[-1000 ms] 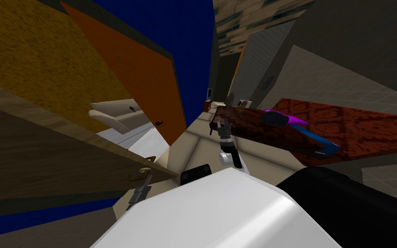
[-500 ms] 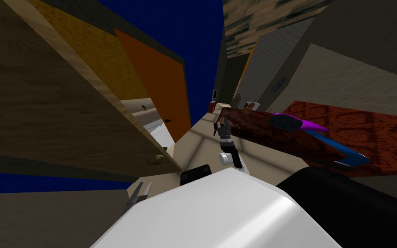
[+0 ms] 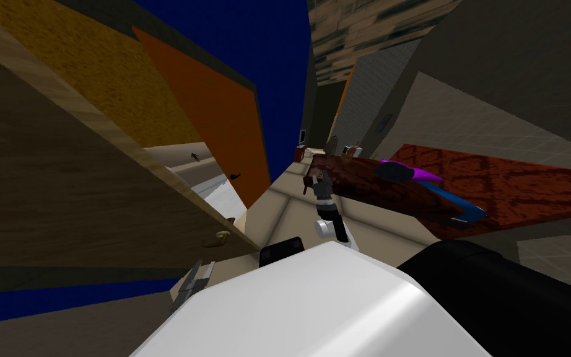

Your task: Pull the door open

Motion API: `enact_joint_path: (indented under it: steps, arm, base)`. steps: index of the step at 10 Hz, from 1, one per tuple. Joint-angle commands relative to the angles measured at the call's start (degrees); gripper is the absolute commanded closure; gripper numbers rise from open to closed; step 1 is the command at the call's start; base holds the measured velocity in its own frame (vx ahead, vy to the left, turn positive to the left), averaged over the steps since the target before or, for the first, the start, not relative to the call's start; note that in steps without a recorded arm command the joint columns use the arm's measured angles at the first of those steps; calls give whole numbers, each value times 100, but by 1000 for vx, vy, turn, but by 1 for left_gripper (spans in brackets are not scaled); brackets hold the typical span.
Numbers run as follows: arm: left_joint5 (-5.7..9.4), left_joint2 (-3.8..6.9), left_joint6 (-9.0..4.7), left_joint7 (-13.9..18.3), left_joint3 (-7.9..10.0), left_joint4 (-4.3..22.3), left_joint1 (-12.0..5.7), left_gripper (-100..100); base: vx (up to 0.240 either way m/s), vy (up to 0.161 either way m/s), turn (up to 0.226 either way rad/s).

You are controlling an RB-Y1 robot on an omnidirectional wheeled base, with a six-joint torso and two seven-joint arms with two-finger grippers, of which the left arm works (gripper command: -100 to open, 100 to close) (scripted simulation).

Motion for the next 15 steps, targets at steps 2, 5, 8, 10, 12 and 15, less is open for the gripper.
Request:
enact_joint_path:
  steps: [2, 5, 8, 10, 12, 15]
  arm:
    - [125, 9, 262, 44, 98, -65, -105, -100]
    - [174, 18, 262, 49, 135, 54, -206, -100]
    - [174, 18, 262, 49, 135, 54, -206, 100]
    - [174, 18, 262, 49, 135, 54, -206, 100]
    - [110, 15, 92, 13, 108, 213, -202, 100]
    - [27, 14, -167, -32, 74, 422, -189, 100]
  base:
    - [93, -33, -128]
    - [72, 12, -99]
    - [-5, -1, -4]
    - [0, 0, 0]
    - [3, -6, -16]
    - [8, -13, -13]
